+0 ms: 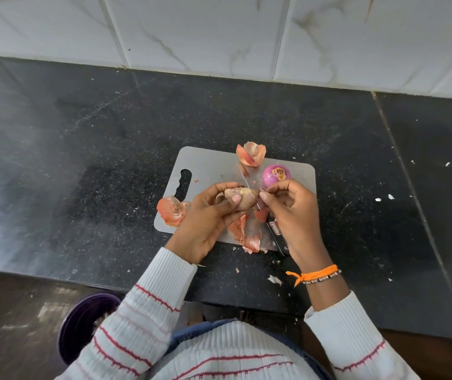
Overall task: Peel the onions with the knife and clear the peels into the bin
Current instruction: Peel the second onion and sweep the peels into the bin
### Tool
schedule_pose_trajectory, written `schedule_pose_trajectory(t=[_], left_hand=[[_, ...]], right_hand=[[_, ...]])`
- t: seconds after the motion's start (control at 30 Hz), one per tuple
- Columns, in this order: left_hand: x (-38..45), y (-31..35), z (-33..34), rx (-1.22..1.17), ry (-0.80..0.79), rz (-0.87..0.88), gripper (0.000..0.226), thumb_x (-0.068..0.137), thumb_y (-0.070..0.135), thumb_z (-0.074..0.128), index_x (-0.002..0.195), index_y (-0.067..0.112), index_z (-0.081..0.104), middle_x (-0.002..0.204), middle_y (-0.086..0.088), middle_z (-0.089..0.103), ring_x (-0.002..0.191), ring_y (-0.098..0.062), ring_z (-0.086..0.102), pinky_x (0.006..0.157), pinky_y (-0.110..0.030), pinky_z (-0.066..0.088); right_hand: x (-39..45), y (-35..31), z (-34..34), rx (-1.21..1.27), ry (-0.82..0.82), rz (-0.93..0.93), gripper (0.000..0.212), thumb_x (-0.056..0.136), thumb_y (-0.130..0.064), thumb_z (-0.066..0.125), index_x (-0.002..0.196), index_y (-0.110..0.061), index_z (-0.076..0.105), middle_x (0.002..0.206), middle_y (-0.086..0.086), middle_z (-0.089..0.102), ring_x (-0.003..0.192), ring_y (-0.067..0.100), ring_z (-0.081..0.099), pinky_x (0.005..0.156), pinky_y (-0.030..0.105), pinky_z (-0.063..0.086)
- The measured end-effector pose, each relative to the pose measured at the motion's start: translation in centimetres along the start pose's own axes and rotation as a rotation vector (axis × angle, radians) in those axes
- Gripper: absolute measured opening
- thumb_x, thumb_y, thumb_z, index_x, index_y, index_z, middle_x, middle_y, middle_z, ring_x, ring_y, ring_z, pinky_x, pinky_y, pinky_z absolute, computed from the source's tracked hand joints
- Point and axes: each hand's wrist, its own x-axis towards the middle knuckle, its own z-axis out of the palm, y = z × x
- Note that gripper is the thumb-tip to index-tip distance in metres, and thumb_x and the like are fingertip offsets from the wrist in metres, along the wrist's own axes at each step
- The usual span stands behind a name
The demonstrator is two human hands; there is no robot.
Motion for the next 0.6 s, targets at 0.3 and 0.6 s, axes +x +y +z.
schedule_pose_trajectory(t=[0.3, 0.6], left_hand=[[0.4, -0.4, -0.1, 0.01, -0.194, 0.2, 0.038, 0.071, -0.015, 0.061, 0.099, 0.009, 0.053, 0.106, -0.005, 0.065, 0.094, -0.017, 0.065, 0.085, -0.031, 0.054], [0.3, -0.3, 0.0, 0.135, -0.231, 0.143, 0.057, 0.076, -0.016, 0.059, 0.128, 0.003, 0.047, 0.126, -0.008, 0.057, 0.105, -0.017, 0.061, 0.086, -0.025, 0.053]], right_hand=[[-0.7, -0.2, 0.2, 0.019, -0.149, 0.063, 0.018, 0.094, -0.014, 0.053, 0.106, -0.024, 0.063, 0.105, -0.003, 0.068, 0.099, 0.009, 0.064, 0.081, 0.021, 0.052], [-1.3, -0.4, 0.3, 0.067, -0.116, 0.004, 0.045, 0.074, -0.005, 0.075, 0.1, -0.038, 0.059, 0.11, -0.004, 0.062, 0.105, 0.009, 0.061, 0.091, 0.033, 0.053]])
